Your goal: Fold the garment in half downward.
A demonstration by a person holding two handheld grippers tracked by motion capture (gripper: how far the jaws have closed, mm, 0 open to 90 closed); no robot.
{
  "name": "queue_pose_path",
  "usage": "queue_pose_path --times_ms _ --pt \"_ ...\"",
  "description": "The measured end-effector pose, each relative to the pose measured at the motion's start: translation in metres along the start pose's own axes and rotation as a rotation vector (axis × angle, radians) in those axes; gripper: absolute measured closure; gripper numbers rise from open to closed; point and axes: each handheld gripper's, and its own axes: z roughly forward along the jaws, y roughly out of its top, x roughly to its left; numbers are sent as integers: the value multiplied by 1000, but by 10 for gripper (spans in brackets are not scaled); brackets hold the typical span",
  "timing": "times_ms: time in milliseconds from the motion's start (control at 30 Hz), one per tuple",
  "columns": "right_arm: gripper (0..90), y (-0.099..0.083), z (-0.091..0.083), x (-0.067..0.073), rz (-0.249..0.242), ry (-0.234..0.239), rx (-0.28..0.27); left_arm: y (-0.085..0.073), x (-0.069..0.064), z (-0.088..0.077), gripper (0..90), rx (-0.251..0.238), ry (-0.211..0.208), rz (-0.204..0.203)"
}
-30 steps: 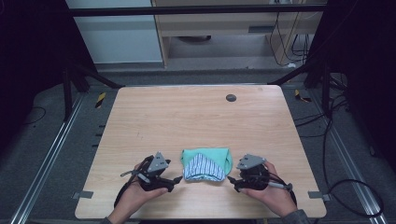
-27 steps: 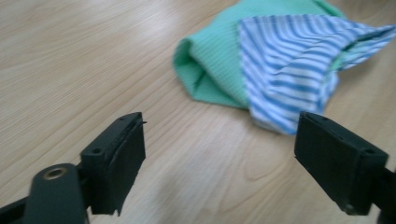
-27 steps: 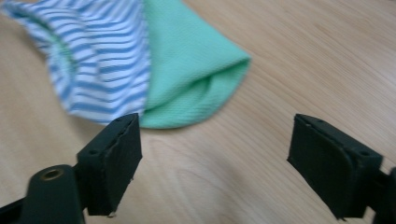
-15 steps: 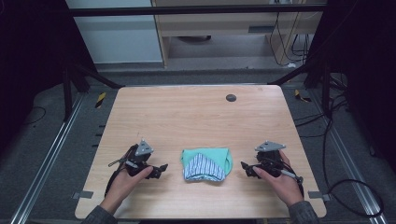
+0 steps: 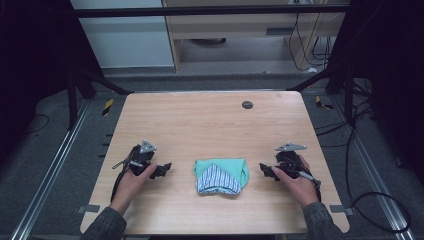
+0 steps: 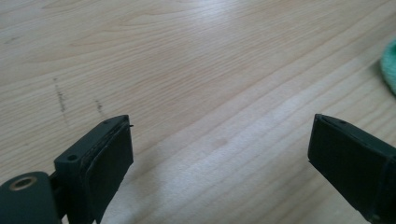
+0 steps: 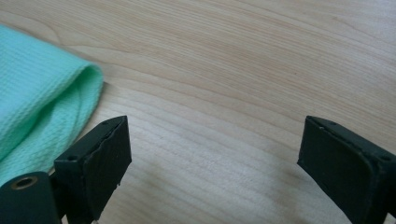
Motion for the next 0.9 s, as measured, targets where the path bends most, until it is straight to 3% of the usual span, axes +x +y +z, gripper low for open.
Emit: queue_pose_path --times_ms 267,567,767,900 --pt "98 -1 11 -7 34 -58 18 -2 8 6 62 -5 23 -27" --pt "94 -2 17 -9 52 -110 -19 -7 11 13 56 8 36 -34" --pt "54 -3 20 -5 43 -128 -30 -9 10 14 31 -7 41 -44" --pt "2 -3 22 -4 74 -161 -18 -10 10 13 0 4 55 -57"
